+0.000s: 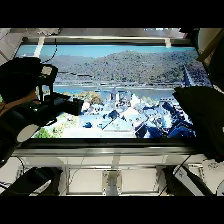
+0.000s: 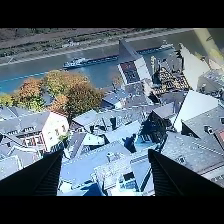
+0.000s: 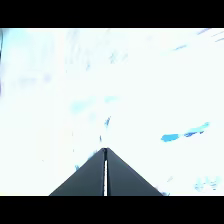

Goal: Fold the clothes and pants, and hang the long-sleeved shirts on hangers.

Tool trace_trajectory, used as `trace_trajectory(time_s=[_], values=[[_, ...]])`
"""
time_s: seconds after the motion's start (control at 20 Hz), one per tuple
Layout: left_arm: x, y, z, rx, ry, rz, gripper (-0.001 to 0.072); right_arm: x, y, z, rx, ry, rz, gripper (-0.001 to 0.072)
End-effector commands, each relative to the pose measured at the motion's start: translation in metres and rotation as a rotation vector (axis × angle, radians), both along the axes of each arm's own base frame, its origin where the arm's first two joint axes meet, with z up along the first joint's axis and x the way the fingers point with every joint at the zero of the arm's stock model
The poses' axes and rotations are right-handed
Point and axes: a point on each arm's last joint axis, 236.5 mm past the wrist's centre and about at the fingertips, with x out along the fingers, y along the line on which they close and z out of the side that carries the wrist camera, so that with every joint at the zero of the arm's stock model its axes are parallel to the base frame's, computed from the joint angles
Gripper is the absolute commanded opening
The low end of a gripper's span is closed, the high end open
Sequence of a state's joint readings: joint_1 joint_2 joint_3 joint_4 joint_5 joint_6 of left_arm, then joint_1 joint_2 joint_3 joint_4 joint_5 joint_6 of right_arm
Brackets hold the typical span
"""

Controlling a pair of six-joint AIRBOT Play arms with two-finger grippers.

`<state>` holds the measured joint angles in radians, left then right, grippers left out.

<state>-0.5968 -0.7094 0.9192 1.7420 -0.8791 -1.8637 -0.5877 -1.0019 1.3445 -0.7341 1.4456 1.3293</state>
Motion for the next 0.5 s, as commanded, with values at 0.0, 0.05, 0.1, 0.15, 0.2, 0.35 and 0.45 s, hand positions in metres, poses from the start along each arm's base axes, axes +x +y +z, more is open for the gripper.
trace_trajectory(time_s=[0.0,0.05,0.1,0.15,0.2,0.35,0.45], values=[[0.0,0.0,0.0,0.002,0.001,0.0,0.0604,-0.008,0.073,-0.016,-0.146,0.024,0.246,0.002],[0.0,0.0,0.0,0.002,0.001,0.0,0.0604,-0.009,0.078,-0.022,-0.178,0.035,0.271,0.002],[0.0,0.0,0.0,0.002,0.001,0.0,0.0604,-0.009,0.081,-0.025,-0.203,0.039,0.282,0.002],[0.0,0.0,0.0,0.002,0.001,0.0,0.0604,-0.009,0.083,-0.027,-0.218,0.042,0.291,0.002],[0.0,0.0,0.0,0.002,0.001,0.0,0.0604,-0.01,0.086,-0.028,-0.221,0.045,0.299,0.002],[0.0,0.0,0.0,0.002,0.001,0.0,0.0604,-0.014,0.086,-0.03,-0.226,0.06,0.309,0.002],[0.0,0.0,0.0,0.002,0.001,0.0,0.0604,-0.016,0.085,-0.033,-0.234,0.073,0.313,0.002]])
